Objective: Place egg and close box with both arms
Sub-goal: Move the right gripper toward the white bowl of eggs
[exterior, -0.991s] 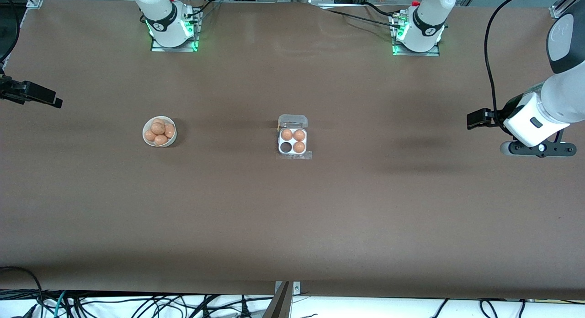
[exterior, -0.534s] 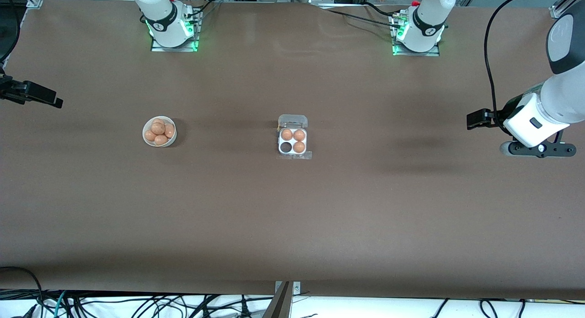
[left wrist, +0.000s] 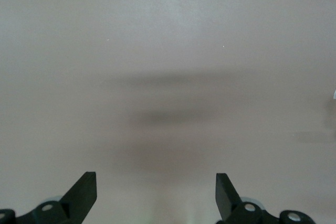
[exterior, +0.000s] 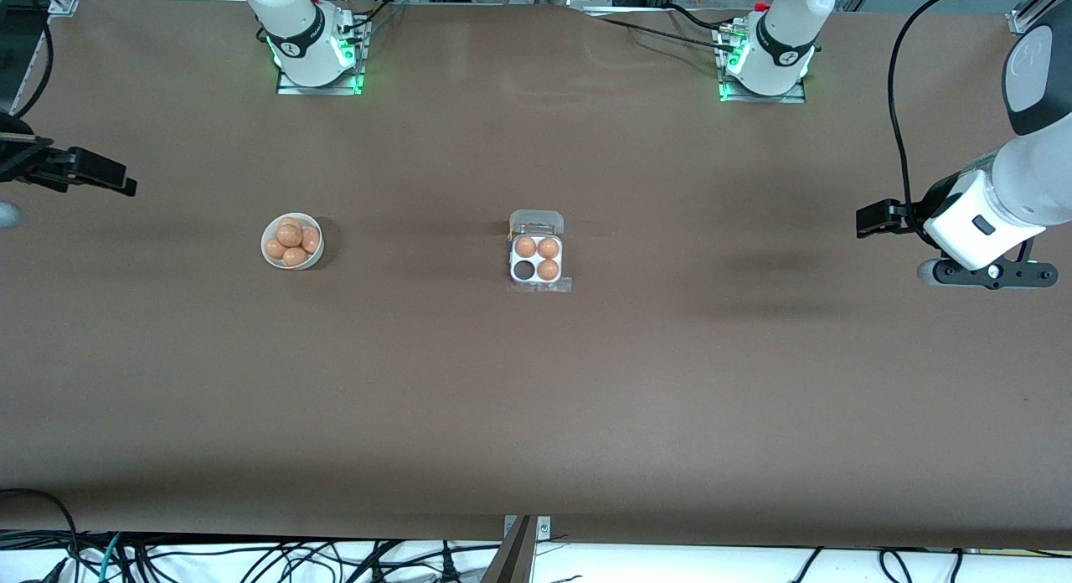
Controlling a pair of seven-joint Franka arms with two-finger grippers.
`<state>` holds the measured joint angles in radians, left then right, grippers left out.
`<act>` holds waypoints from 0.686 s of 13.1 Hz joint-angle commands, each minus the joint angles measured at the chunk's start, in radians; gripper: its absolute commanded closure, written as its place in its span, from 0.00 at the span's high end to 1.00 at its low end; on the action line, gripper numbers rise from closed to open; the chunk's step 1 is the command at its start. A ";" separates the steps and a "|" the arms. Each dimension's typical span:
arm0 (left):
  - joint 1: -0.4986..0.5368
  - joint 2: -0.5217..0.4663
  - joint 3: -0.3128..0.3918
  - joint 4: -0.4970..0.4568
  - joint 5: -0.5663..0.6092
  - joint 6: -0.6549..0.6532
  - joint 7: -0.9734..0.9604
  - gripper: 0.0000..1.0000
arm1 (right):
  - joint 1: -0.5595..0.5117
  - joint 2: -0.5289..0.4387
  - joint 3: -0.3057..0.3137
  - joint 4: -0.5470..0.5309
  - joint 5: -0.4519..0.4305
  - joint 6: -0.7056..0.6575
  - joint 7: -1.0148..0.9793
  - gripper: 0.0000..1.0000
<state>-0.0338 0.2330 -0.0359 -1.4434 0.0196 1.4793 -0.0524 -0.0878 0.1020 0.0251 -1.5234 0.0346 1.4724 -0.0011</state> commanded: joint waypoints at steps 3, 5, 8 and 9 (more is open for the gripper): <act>0.011 0.005 0.004 0.034 -0.003 -0.014 0.005 1.00 | -0.001 0.001 0.007 -0.079 0.011 0.046 0.009 1.00; 0.011 0.003 0.004 0.034 -0.004 -0.014 0.005 1.00 | -0.001 -0.001 0.007 -0.130 0.011 0.092 0.009 1.00; 0.012 0.002 0.004 0.035 -0.004 -0.016 0.005 1.00 | -0.001 -0.008 0.033 -0.234 0.011 0.189 0.009 1.00; 0.012 0.002 0.004 0.034 -0.004 -0.016 0.006 1.00 | 0.000 -0.008 0.035 -0.266 0.011 0.222 0.010 1.00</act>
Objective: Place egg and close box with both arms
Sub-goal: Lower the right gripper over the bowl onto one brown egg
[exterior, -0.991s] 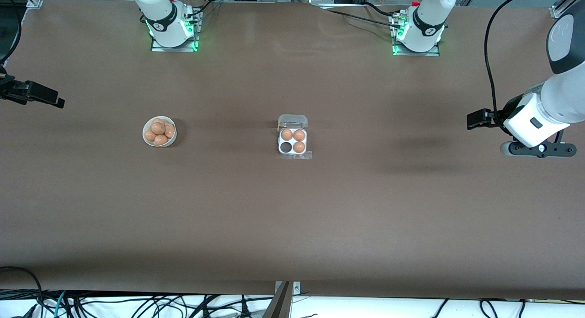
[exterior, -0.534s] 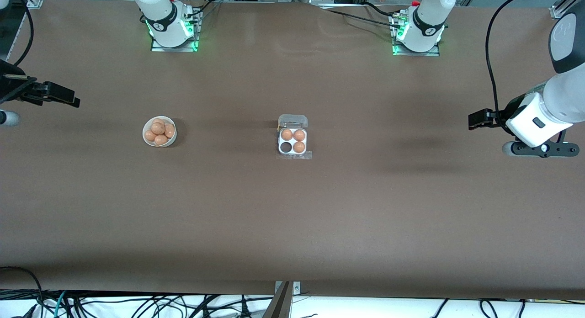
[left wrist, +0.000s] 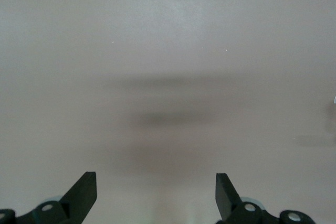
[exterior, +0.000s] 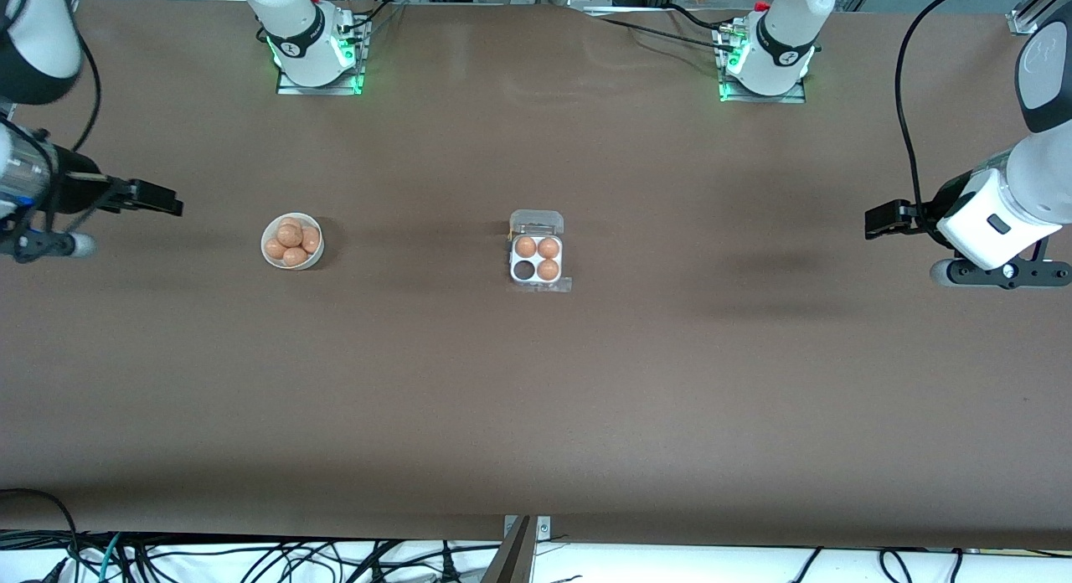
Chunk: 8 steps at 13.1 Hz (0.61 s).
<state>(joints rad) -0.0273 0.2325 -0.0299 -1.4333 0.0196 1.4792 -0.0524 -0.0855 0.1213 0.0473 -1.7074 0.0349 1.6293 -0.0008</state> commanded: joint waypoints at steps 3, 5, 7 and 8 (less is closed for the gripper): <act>0.007 -0.002 -0.001 0.025 -0.004 -0.016 0.008 1.00 | -0.002 -0.026 0.048 -0.202 0.013 0.206 0.016 0.99; 0.007 -0.004 0.005 0.025 -0.004 -0.016 0.006 1.00 | -0.002 -0.025 0.072 -0.271 0.011 0.292 0.042 0.99; 0.007 -0.005 0.005 0.025 -0.004 -0.016 0.005 1.00 | -0.002 -0.019 0.080 -0.331 0.011 0.374 0.053 0.99; 0.007 -0.007 0.005 0.025 -0.004 -0.016 0.005 1.00 | -0.002 -0.017 0.085 -0.371 0.011 0.423 0.053 0.99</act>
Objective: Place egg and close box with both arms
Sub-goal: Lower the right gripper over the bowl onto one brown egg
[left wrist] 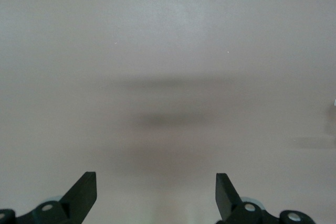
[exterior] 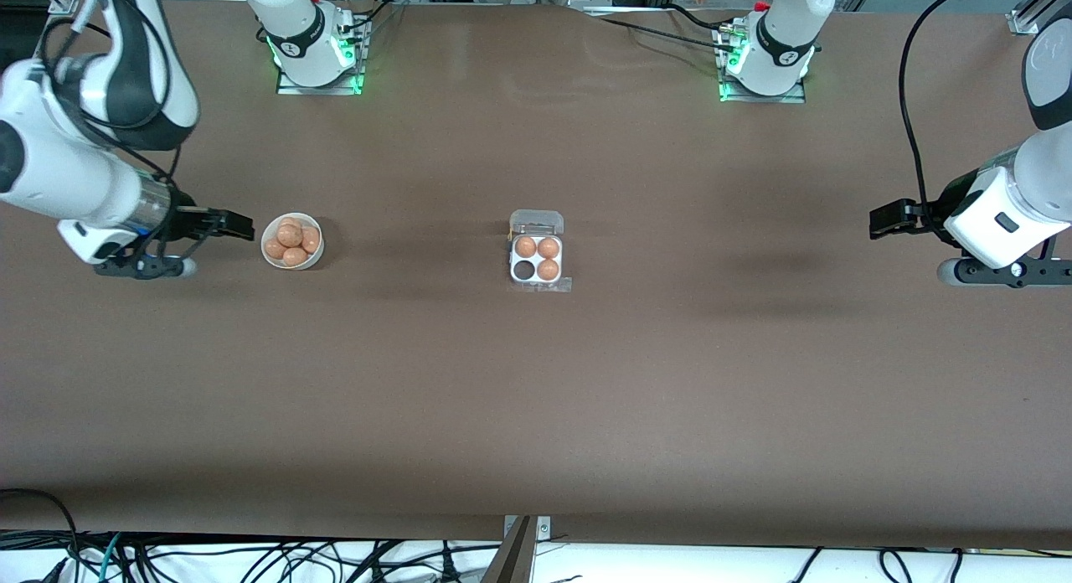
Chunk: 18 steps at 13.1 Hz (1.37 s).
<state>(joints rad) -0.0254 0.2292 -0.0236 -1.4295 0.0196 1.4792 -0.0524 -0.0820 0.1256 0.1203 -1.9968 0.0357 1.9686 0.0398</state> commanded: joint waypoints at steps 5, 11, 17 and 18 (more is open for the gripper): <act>0.005 -0.010 0.010 0.021 -0.006 -0.016 0.005 1.00 | -0.002 -0.020 0.021 -0.230 0.007 0.256 0.012 0.99; 0.005 -0.010 0.014 0.021 -0.004 -0.016 -0.001 1.00 | -0.001 -0.004 0.021 -0.325 0.004 0.378 0.011 0.99; 0.024 -0.007 0.022 0.021 -0.006 -0.014 0.008 1.00 | 0.008 0.014 0.028 -0.415 0.004 0.518 0.011 0.99; 0.024 -0.007 0.022 0.021 -0.006 -0.014 0.009 1.00 | 0.008 0.014 0.028 -0.415 0.003 0.520 0.009 0.99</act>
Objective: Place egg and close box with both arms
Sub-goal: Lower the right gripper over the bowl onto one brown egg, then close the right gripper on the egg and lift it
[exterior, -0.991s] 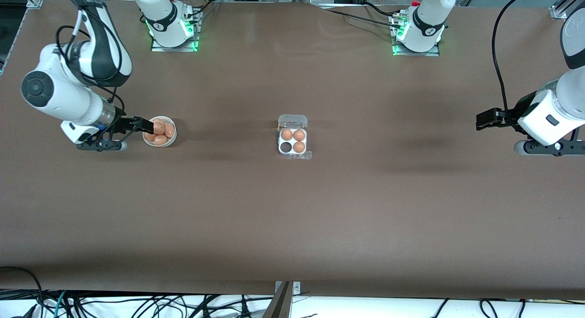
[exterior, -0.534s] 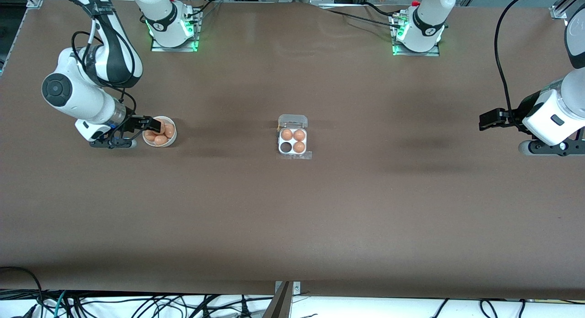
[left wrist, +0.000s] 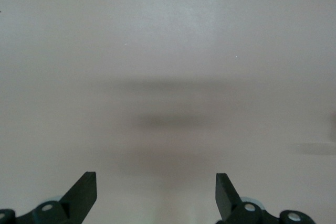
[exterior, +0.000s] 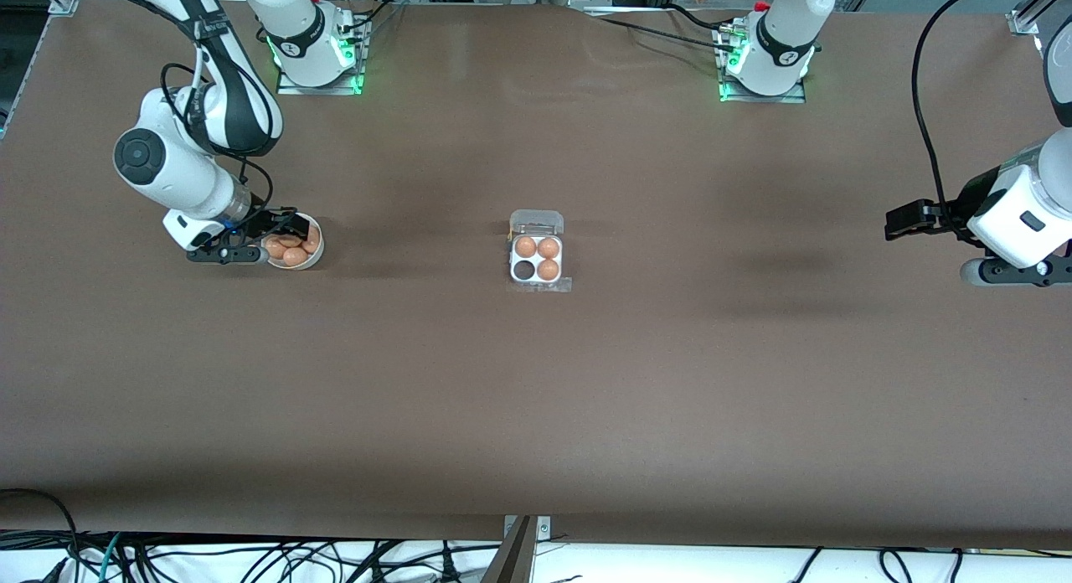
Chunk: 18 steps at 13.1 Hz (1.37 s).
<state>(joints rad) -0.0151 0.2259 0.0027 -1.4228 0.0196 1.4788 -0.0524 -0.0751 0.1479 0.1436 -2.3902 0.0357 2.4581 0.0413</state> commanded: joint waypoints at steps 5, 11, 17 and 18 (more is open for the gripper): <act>0.014 -0.003 -0.004 0.015 -0.006 -0.012 0.008 1.00 | 0.005 0.007 0.005 -0.023 -0.008 0.055 -0.007 0.98; 0.014 -0.002 -0.006 0.015 -0.006 -0.012 0.008 1.00 | 0.003 -0.001 0.004 -0.044 -0.010 0.058 -0.024 0.86; 0.014 -0.002 -0.004 0.015 -0.006 -0.011 0.008 1.00 | 0.001 -0.007 -0.027 -0.049 -0.010 0.058 -0.119 0.36; 0.014 -0.002 -0.004 0.015 -0.007 -0.011 0.008 1.00 | 0.001 -0.008 -0.027 -0.050 -0.010 0.058 -0.124 0.22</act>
<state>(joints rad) -0.0070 0.2259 0.0015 -1.4228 0.0196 1.4788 -0.0523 -0.0727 0.1654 0.1272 -2.4131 0.0319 2.4994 -0.0497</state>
